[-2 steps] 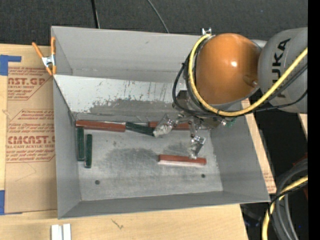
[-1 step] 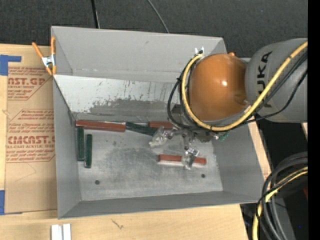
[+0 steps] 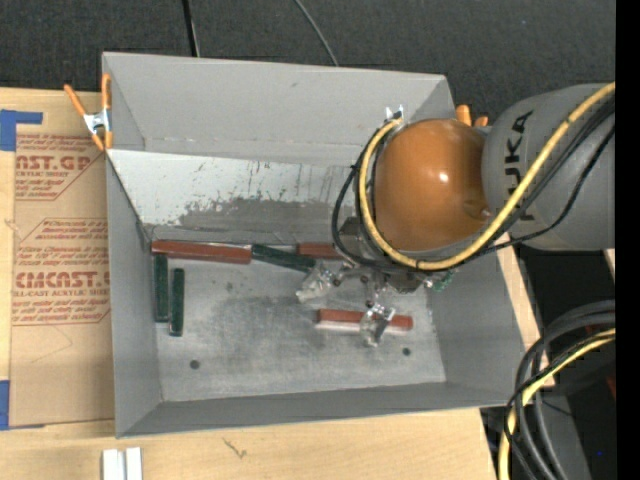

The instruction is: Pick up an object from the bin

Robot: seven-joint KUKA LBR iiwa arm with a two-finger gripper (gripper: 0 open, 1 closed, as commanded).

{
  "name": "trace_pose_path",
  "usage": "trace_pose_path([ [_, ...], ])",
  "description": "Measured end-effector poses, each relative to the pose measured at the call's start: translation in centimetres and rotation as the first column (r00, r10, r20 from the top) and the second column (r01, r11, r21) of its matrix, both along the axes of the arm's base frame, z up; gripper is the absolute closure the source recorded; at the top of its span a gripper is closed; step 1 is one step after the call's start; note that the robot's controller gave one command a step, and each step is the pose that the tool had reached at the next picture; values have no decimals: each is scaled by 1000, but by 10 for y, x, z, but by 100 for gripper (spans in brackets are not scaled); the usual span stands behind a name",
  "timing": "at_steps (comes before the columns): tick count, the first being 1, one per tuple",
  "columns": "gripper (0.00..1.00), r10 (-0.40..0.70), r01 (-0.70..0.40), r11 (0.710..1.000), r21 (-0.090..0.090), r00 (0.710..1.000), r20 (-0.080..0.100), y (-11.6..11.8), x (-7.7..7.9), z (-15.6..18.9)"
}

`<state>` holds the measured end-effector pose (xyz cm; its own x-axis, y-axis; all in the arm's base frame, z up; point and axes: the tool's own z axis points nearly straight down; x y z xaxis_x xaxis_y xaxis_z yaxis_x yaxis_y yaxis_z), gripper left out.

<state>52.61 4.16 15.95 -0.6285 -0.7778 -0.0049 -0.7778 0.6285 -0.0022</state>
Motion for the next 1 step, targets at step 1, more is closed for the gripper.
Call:
trace_pose_path([
  [1,0,-77,77,997,-1,997,-10,-5,-8,-31],
])
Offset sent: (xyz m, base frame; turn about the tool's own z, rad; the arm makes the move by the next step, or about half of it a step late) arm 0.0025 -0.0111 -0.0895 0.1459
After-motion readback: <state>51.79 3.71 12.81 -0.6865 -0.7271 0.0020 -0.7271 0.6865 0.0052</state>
